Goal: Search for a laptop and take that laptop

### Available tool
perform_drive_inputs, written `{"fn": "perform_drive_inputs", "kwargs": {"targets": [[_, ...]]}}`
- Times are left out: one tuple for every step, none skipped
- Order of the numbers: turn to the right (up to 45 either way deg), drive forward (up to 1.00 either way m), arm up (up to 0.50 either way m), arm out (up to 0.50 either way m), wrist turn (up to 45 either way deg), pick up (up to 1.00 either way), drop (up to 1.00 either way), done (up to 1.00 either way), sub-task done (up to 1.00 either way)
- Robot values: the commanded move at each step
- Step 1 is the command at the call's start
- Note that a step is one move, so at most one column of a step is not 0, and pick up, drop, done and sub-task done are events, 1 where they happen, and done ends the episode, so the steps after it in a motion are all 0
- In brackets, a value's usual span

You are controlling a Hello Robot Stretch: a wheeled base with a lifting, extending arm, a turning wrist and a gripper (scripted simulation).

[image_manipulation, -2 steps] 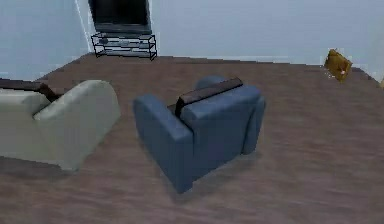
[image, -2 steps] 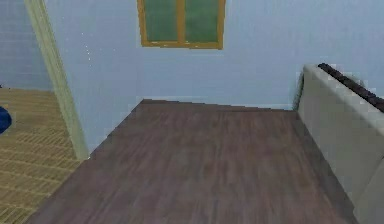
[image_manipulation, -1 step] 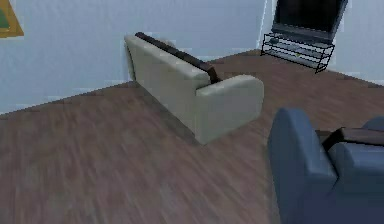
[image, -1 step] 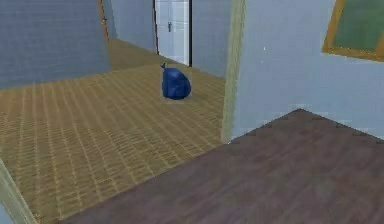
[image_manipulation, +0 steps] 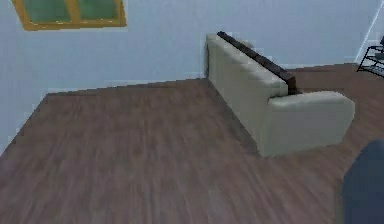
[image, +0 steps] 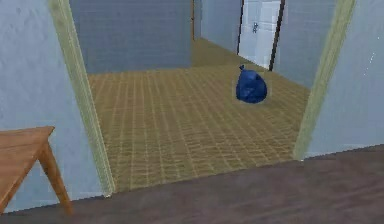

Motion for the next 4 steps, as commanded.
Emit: {"fn": "perform_drive_inputs", "kwargs": {"targets": [[0.0, 1.00, 0.00, 0.00, 0.0, 0.00, 0.00, 0.00, 0.00], [0.0, 0.15, 0.00, 0.00, 0.0, 0.00, 0.00, 0.00, 0.00], [-30.0, 0.00, 0.00, 0.00, 0.0, 0.00, 0.00, 0.00, 0.00], [0.0, 1.00, 0.00, 0.00, 0.0, 0.00, 0.00, 0.00, 0.00]]}}
